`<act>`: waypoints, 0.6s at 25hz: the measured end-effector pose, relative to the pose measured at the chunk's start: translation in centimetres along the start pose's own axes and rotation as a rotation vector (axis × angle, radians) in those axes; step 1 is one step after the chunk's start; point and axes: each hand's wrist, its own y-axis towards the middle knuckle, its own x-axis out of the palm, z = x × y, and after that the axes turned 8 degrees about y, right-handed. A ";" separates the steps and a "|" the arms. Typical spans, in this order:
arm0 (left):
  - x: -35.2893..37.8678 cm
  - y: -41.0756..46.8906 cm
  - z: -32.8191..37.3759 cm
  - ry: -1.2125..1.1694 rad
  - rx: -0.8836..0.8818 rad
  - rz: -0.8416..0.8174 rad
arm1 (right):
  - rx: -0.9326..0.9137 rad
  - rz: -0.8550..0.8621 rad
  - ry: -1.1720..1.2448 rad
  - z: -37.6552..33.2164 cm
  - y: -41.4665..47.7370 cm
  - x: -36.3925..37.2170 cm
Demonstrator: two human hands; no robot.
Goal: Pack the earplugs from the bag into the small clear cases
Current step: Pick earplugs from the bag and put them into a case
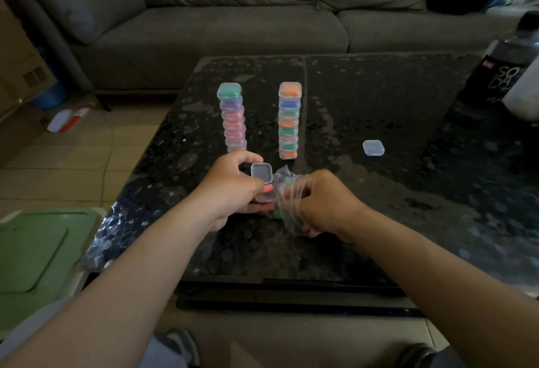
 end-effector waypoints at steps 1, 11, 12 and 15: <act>0.0 0.1 -0.1 0.009 0.000 0.000 | 0.001 0.004 -0.008 0.0 0.0 0.1; 0.2 0.4 -0.1 -0.032 -0.012 -0.019 | -0.004 0.008 -0.068 0.3 0.6 0.3; 0.3 0.5 -0.1 -0.039 -0.016 -0.016 | -0.004 0.005 -0.076 0.4 0.7 0.3; 0.4 0.7 -0.2 -0.063 -0.015 -0.011 | 0.003 -0.016 -0.067 0.5 0.8 0.2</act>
